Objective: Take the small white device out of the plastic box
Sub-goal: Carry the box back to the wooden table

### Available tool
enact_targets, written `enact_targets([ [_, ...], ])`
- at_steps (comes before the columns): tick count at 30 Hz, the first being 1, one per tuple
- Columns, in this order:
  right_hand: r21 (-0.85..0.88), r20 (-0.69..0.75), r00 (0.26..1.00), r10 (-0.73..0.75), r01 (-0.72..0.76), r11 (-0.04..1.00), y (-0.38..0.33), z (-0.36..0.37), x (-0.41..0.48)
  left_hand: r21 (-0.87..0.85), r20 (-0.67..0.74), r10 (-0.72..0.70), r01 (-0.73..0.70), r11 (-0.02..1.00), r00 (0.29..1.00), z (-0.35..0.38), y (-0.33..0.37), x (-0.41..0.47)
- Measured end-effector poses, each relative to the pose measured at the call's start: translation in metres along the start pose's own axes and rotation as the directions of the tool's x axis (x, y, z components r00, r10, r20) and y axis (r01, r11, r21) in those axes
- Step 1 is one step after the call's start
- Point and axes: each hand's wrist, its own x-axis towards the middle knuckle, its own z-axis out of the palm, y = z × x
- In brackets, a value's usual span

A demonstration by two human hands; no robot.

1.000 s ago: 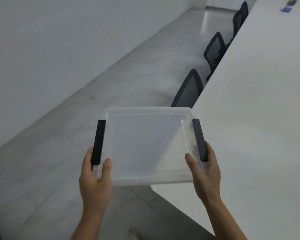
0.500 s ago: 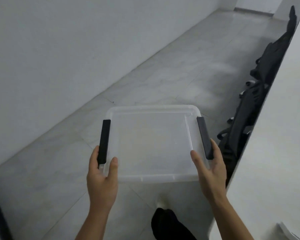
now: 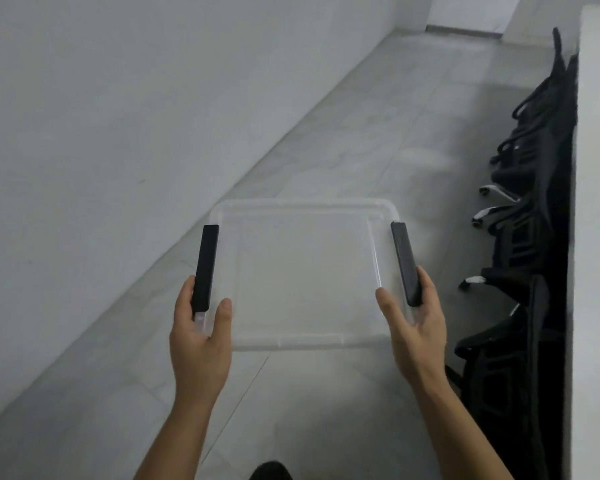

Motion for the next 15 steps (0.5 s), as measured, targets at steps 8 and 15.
enact_targets([
  [8, -0.055, -0.088, 0.996, 0.005, -0.01, 0.998, 0.004, 0.087, 0.179, -0.066, 0.077, 0.02, -0.015, 0.998, 0.997, 0.11, 0.009, 0.197],
  [15, -0.096, -0.309, 0.951, 0.03, -0.062, 0.993, -0.006, 0.112, 0.369, -0.123, 0.306, 0.122, -0.088, 0.989, 0.944, 0.27, 0.067, 0.38],
])
